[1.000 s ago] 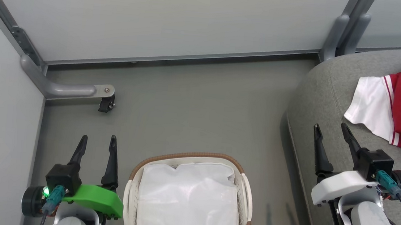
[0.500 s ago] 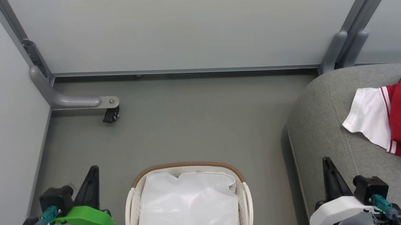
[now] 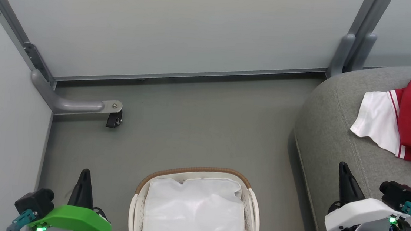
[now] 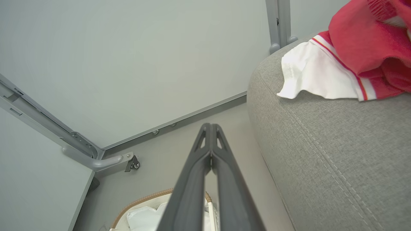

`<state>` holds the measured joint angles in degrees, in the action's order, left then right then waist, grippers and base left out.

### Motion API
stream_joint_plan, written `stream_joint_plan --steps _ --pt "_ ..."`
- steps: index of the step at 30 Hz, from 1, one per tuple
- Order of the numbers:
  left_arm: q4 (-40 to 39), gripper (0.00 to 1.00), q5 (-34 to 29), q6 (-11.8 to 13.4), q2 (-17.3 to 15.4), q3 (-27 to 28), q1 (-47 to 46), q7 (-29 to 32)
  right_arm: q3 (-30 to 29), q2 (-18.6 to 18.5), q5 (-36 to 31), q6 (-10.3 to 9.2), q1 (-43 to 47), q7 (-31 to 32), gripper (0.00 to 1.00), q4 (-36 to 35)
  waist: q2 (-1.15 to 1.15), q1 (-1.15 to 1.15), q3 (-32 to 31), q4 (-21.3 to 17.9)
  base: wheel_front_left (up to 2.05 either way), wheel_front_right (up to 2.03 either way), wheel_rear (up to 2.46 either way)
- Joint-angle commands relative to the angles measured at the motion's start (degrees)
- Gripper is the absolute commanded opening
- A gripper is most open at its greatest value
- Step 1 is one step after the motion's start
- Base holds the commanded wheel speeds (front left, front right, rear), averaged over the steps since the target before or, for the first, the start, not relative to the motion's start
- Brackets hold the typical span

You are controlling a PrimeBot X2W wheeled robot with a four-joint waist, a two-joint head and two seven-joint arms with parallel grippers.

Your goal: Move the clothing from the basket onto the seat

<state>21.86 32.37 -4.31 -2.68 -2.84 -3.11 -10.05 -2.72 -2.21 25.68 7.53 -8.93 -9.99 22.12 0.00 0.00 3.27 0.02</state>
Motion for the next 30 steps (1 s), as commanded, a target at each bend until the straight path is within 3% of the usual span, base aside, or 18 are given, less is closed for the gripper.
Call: stream_joint_plan --steps 1,5,30 --pt "-1.22 0.0 2.26 -0.31 -0.15 0.57 -1.12 0.52 -0.26 -0.36 2.56 -0.01 -0.42 0.52 0.0 -1.34 0.0 0.0 -0.04 0.0 0.0 0.0 0.0" --pt "-1.94 0.0 8.2 -0.63 -0.17 1.49 -1.39 2.17 -0.6 -0.41 9.2 -0.02 -0.03 2.13 0.0 -2.11 0.0 0.0 -0.25 0.0 0.0 0.0 0.0" --pt "-4.07 0.0 26.02 -1.55 -0.22 4.24 -2.18 7.13 -1.74 -0.56 28.96 -0.03 0.93 7.13 0.0 -4.3 0.0 0.0 -0.96 0.0 0.0 0.0 0.0"
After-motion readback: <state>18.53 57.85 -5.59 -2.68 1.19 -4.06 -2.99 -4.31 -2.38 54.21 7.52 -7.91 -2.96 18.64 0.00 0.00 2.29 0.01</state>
